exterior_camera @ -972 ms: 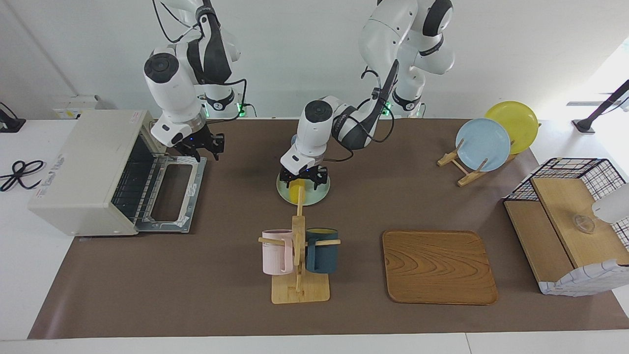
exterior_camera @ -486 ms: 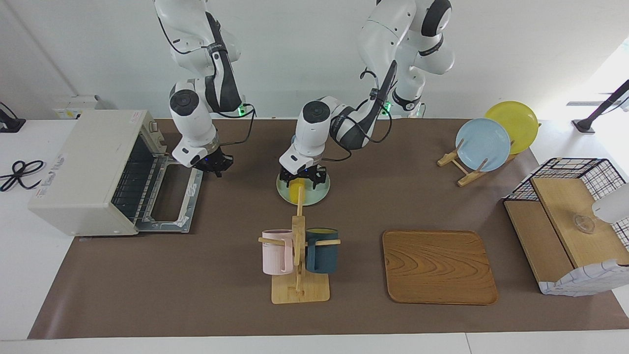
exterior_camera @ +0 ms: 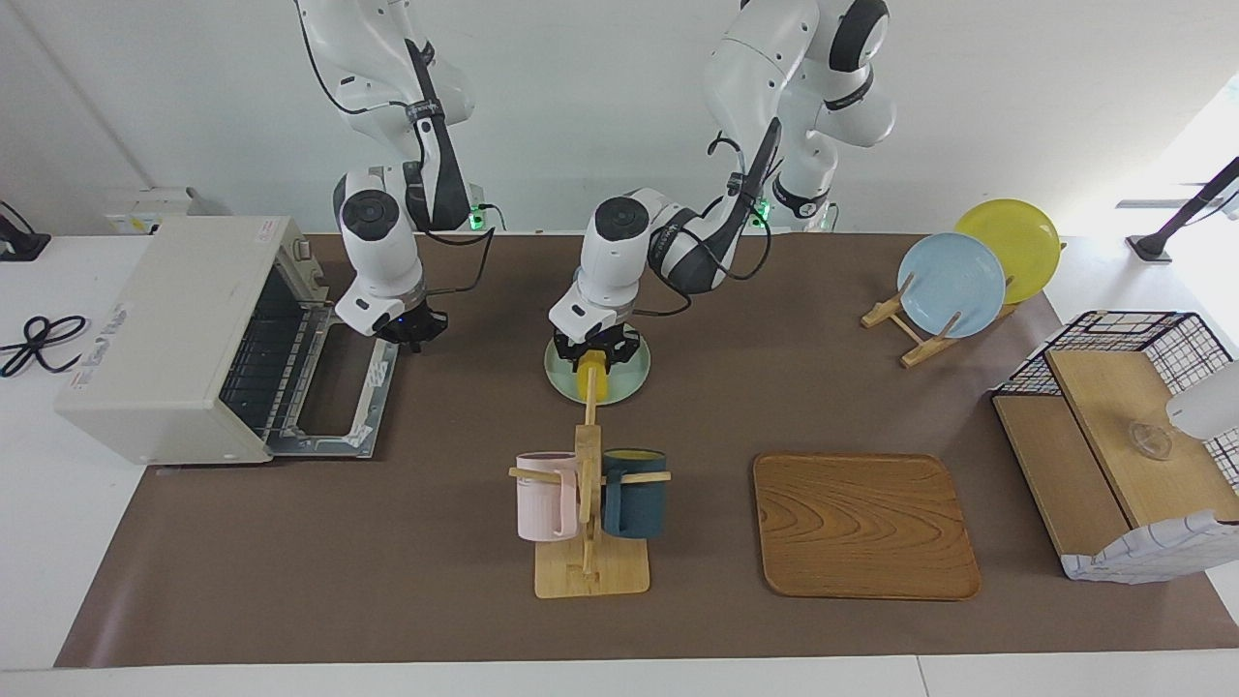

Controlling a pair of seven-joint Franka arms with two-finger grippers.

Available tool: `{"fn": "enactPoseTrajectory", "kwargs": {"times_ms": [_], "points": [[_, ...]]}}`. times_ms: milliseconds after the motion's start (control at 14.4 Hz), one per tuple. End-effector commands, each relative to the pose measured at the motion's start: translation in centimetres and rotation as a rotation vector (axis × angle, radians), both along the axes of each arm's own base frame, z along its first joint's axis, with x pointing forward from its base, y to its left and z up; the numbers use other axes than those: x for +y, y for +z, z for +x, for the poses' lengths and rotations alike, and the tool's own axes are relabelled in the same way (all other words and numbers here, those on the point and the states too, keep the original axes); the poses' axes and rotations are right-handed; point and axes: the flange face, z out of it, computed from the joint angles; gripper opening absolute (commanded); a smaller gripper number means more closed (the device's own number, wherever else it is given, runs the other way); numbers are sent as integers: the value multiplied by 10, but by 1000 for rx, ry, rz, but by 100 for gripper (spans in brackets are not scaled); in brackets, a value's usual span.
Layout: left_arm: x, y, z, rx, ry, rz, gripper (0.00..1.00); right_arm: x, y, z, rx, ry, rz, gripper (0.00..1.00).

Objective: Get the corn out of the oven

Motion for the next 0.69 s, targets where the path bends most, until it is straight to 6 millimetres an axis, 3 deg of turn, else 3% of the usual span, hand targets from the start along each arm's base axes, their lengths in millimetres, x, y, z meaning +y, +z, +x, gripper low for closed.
{"fn": "enactPoseTrajectory", "kwargs": {"times_ms": [0, 139, 347, 625], "points": [[43, 56, 21, 8, 50, 37, 0, -7, 1, -11, -12, -5, -22, 0], [80, 84, 41, 12, 70, 43, 0, -6, 1, -10, -10, 19, -39, 0], [134, 90, 87, -1, 120, 36, 0, -12, 10, -2, -3, 76, -119, 0], [211, 87, 132, -29, 73, 37, 0, -14, 60, 31, 60, 62, -180, 0]]}}
